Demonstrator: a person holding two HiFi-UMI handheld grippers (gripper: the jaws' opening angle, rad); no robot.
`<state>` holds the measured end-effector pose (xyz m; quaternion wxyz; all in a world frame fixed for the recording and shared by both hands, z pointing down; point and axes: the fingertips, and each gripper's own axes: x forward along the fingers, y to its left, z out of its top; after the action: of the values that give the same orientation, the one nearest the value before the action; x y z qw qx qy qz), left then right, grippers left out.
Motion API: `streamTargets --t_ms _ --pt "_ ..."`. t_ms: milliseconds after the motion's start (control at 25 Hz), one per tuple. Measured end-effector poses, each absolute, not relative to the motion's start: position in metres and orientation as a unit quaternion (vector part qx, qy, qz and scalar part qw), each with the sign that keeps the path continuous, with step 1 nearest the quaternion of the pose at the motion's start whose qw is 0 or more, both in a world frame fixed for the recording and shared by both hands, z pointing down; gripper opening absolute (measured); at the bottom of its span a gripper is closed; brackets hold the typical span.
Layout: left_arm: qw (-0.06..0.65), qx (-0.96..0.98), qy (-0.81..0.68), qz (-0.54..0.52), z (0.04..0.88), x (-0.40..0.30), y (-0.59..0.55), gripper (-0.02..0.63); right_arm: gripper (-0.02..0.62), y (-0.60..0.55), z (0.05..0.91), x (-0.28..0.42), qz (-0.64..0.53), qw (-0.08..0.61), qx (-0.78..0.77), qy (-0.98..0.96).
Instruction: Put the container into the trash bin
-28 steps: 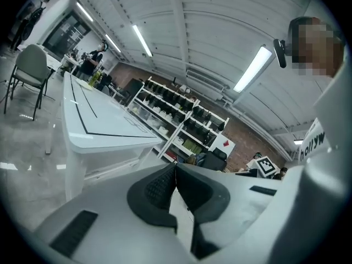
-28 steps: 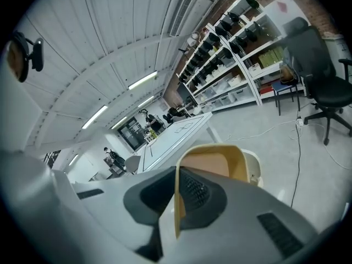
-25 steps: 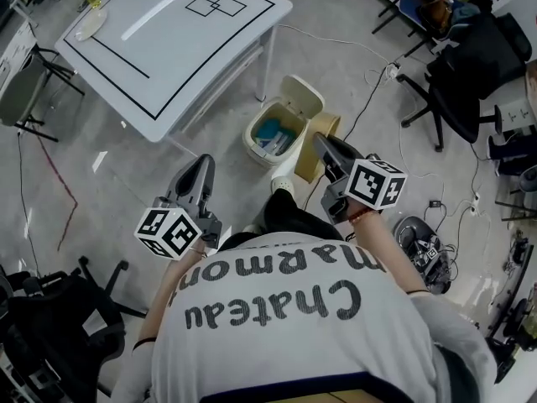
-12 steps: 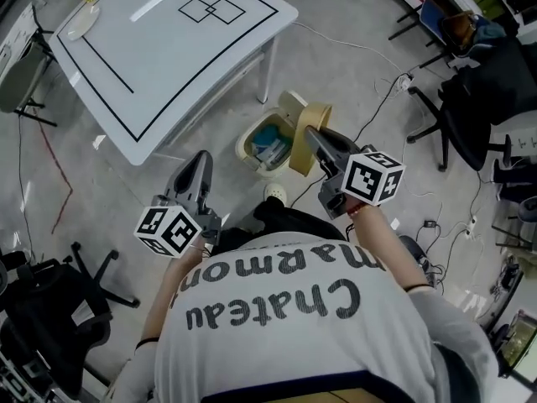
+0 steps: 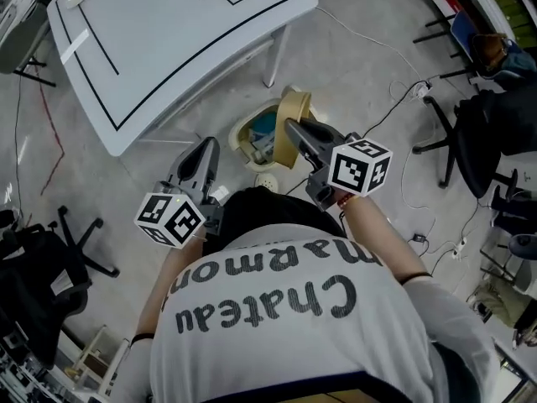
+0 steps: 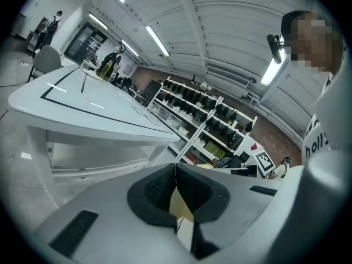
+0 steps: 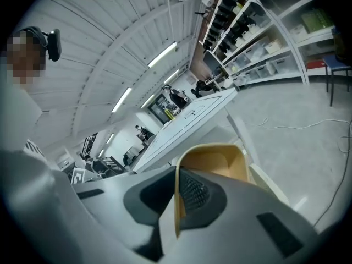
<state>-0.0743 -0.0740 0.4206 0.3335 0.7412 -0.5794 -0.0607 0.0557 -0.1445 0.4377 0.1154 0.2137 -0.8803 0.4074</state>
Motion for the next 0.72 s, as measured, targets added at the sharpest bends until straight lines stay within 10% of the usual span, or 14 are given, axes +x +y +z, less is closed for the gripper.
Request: streamTargets --t_ms 720 --pt "0.373 0.717 -0.588 0.005 0.512 -0.081 -0.078 0.023 0.034 -0.138 0.597 0.016 0.411 0.245 0.144 -0.866"
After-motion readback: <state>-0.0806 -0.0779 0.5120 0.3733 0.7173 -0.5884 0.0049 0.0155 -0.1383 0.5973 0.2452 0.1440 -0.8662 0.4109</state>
